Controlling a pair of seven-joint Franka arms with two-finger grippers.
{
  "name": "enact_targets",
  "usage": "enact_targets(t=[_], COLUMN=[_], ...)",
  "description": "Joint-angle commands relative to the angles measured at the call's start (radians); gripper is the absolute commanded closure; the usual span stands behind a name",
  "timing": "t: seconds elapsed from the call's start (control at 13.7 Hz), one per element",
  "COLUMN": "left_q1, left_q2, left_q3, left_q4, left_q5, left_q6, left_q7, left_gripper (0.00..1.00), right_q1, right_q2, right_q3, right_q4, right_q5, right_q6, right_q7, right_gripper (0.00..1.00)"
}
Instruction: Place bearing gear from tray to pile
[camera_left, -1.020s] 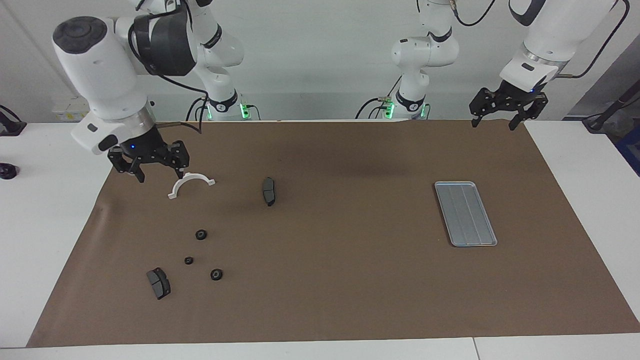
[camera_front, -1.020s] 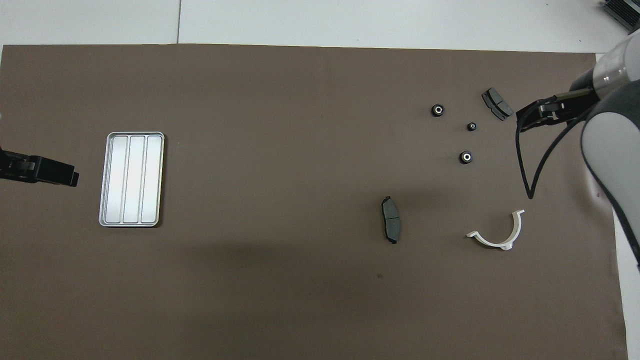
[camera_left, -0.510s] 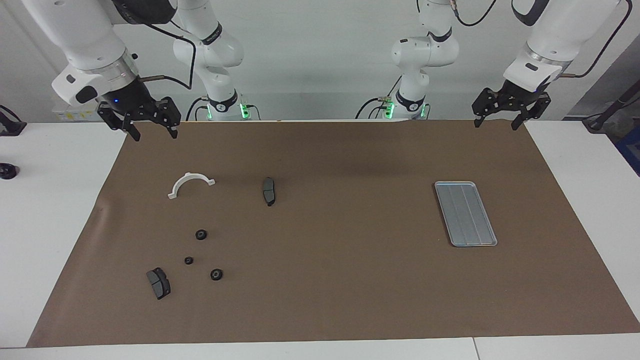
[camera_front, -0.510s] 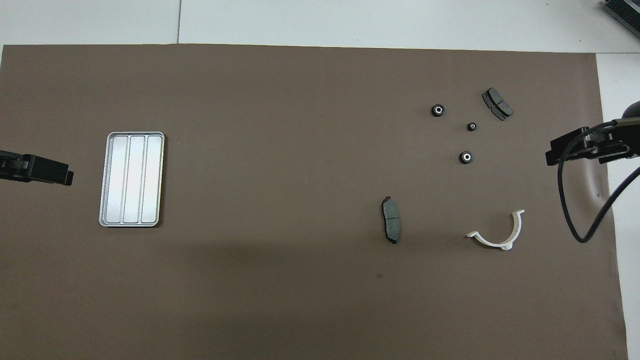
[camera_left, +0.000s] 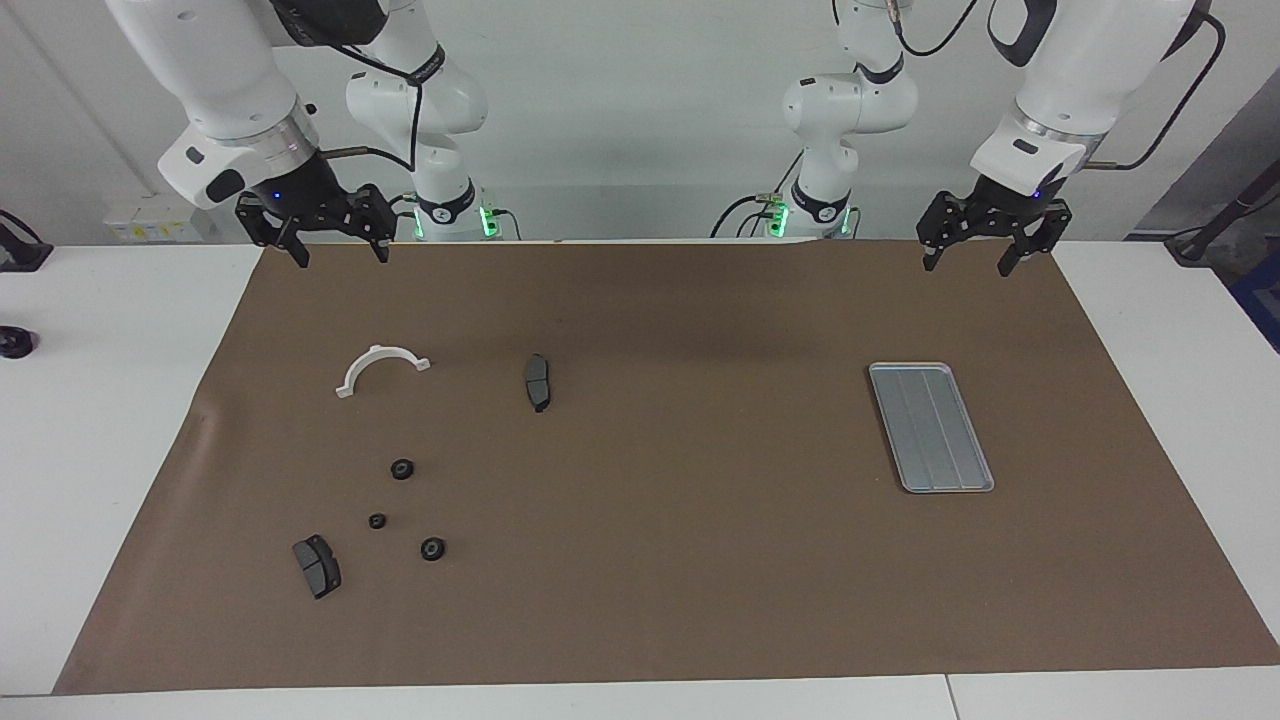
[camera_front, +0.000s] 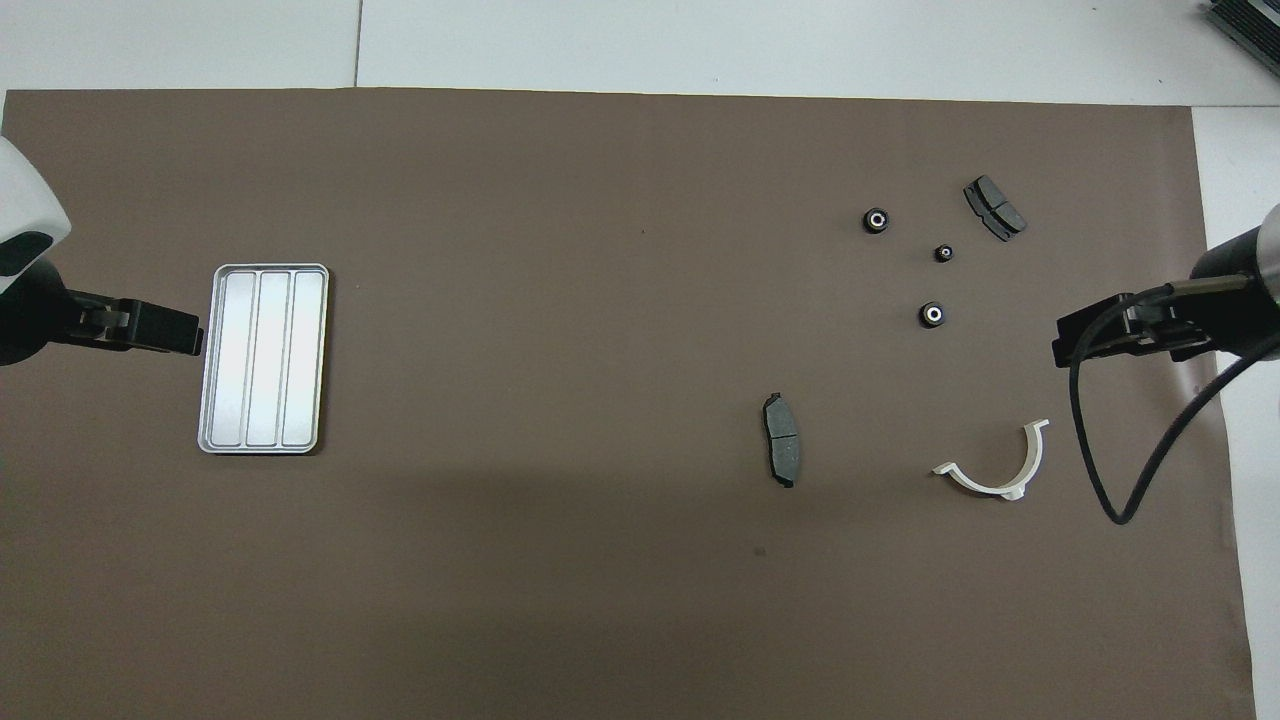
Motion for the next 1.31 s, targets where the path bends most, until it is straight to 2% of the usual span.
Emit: enact_targets(t=[0.0,0.22,0.36,0.66,0.87,1.24], left_q1=[0.019,0.025,0.023,0.040,0.057,0.057], left_q2=[-0.049,-0.026,0.044,0.043,0.041,0.018], left_q3=[-0.004,0.000,-0.001,0.003,0.005,-0.003], left_q4=[-0.049,-0.018,0.071,0.068,0.071,0.042], left_q5=[-0.007,0.009,0.026,-0.017,-0.014,-0.014], left_q6=[-0.013,-0.026,-0.062,-0.047,-0.055,-0.072], left_q7=[-0.014,-0.014,-0.012,0.000,0.067,0.064], left_gripper=[0.00,0.00,0.00,0.00,0.00,0.00], right_q1=[-0.006,-0.005,0.021,0.033,0.015,-0.006], right_q2=[-0.031,-0.032,-0.034,-0.035,-0.034,-0.034], right_q3=[0.007,0.046,0.056,0.060,0.056,0.051], right_q4=[-0.039,-0.042,-0.042,-0.042,-0.042,-0.042], right_q5=[0.016,0.016,0.013,0.007,0.009,0.009], right_q6=[0.020,0.020,0.016,0.018,0.018,0.018], right_q7=[0.000,0.010,0.015,0.050,0.047,0.055], right_gripper=[0.00,0.00,0.00,0.00,0.00,0.00])
